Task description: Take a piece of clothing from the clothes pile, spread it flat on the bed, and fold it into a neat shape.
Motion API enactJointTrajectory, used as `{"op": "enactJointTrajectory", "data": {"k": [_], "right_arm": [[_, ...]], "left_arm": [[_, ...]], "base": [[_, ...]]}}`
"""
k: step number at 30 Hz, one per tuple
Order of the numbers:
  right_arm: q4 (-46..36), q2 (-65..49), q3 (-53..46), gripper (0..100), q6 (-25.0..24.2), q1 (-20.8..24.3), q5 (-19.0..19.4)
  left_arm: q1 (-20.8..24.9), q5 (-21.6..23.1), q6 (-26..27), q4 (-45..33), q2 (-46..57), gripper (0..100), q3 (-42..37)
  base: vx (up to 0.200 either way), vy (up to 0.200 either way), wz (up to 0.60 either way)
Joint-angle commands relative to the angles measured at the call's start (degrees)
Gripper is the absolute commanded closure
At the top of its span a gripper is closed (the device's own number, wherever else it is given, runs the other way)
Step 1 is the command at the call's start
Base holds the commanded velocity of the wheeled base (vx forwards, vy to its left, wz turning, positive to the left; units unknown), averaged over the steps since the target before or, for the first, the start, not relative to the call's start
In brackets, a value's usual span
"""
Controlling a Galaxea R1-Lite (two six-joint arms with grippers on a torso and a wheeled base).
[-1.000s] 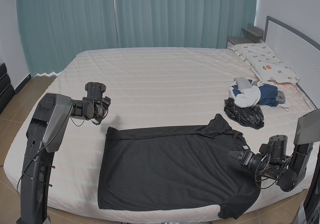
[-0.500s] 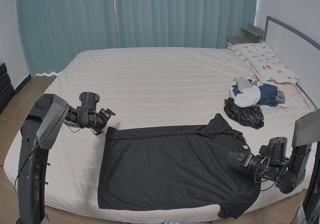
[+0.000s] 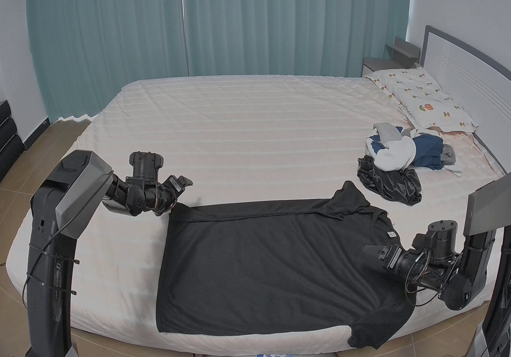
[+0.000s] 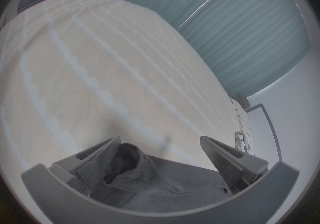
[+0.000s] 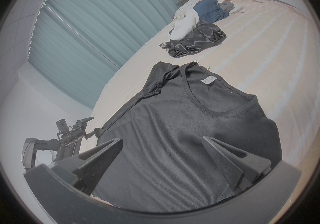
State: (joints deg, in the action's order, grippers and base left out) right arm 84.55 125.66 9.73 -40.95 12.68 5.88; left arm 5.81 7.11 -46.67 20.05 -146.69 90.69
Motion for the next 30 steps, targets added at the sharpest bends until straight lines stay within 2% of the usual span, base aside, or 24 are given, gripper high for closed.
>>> {"op": "enactJointTrajectory", "data": {"k": [1,5,14,15,22,30], "right_arm": [[0.5,0.0,-0.5,0,0.0,0.3,0.0],[1.7,0.1,-0.9,0,0.1,0.3,0.0],[1.6,-0.1,-1.0,0,0.1,0.3,0.0],[1.6,-0.1,-1.0,0,0.1,0.3,0.0],[1.6,-0.2,-1.0,0,0.1,0.3,0.0],[1.7,0.0,-1.0,0,0.1,0.2,0.0]], "left_arm": [[0.8,-0.1,3.4,6.0,0.4,0,-5.6],[1.1,0.0,4.7,9.8,1.1,0,-8.8],[1.3,-1.7,6.2,9.8,0.9,0,-8.9],[1.3,-1.7,6.4,9.9,0.8,100,-8.9],[1.2,-2.1,7.5,9.9,0.5,100,-8.7],[0.2,-7.1,6.9,11.4,-1.2,100,-4.7]], "base": [[0.000,0.000,0.00],[0.000,0.000,0.00],[0.000,0.000,0.00],[0.000,0.000,0.00],[0.000,0.000,0.00],[0.000,0.000,0.00]]}}
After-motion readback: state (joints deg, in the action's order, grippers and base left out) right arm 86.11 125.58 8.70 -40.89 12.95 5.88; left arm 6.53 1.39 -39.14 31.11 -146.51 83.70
